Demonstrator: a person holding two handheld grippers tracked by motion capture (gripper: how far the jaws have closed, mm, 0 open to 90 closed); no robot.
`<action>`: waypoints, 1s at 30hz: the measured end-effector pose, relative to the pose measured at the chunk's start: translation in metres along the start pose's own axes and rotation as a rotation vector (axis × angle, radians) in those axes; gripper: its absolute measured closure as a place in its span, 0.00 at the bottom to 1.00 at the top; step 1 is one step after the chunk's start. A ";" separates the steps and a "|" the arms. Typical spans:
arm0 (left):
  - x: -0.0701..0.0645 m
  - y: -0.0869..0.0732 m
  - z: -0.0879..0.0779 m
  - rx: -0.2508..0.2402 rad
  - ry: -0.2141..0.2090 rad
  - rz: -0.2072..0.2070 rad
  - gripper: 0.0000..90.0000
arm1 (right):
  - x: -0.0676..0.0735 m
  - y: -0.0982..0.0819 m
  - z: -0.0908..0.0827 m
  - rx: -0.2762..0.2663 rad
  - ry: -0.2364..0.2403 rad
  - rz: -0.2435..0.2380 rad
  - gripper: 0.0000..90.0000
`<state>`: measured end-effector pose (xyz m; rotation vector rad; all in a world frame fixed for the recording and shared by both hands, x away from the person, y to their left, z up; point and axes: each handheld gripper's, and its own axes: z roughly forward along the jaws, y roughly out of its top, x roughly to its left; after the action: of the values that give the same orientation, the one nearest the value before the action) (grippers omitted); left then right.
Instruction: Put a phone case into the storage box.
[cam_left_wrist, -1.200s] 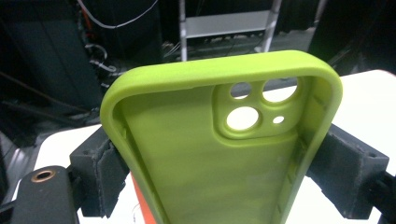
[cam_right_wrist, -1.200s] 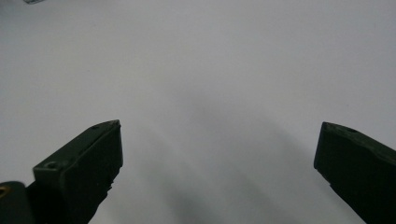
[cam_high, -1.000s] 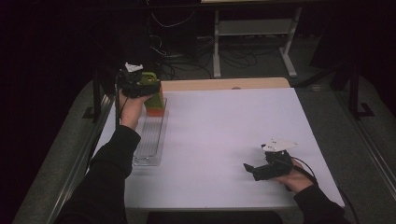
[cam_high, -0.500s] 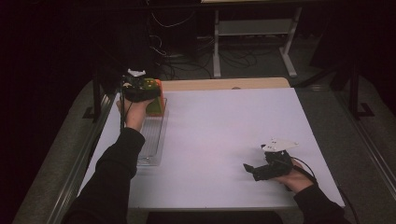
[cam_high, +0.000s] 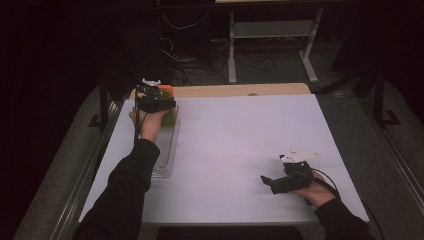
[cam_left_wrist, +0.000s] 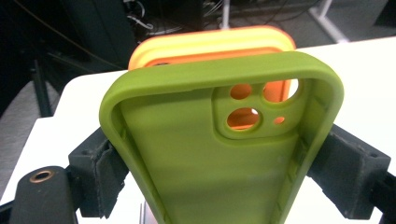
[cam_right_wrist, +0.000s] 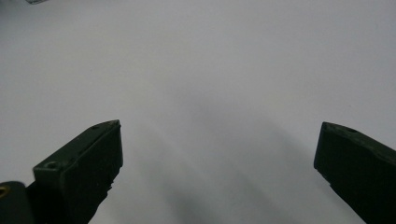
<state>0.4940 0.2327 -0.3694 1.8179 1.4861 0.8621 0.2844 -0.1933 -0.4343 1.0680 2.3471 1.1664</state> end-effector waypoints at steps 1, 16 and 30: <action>0.000 -0.001 0.001 0.005 -0.003 0.001 0.15 | 0.000 0.000 0.000 0.000 0.000 0.000 0.00; -0.004 -0.004 0.008 0.019 0.013 0.013 0.01 | 0.001 0.000 -0.001 0.004 0.002 0.005 0.00; 0.007 0.000 -0.015 -0.003 -0.087 0.020 0.00 | 0.001 -0.001 -0.001 -0.001 0.000 0.001 0.00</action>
<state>0.4828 0.2410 -0.3594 1.8468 1.4135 0.7843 0.2827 -0.1938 -0.4341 1.0692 2.3458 1.1680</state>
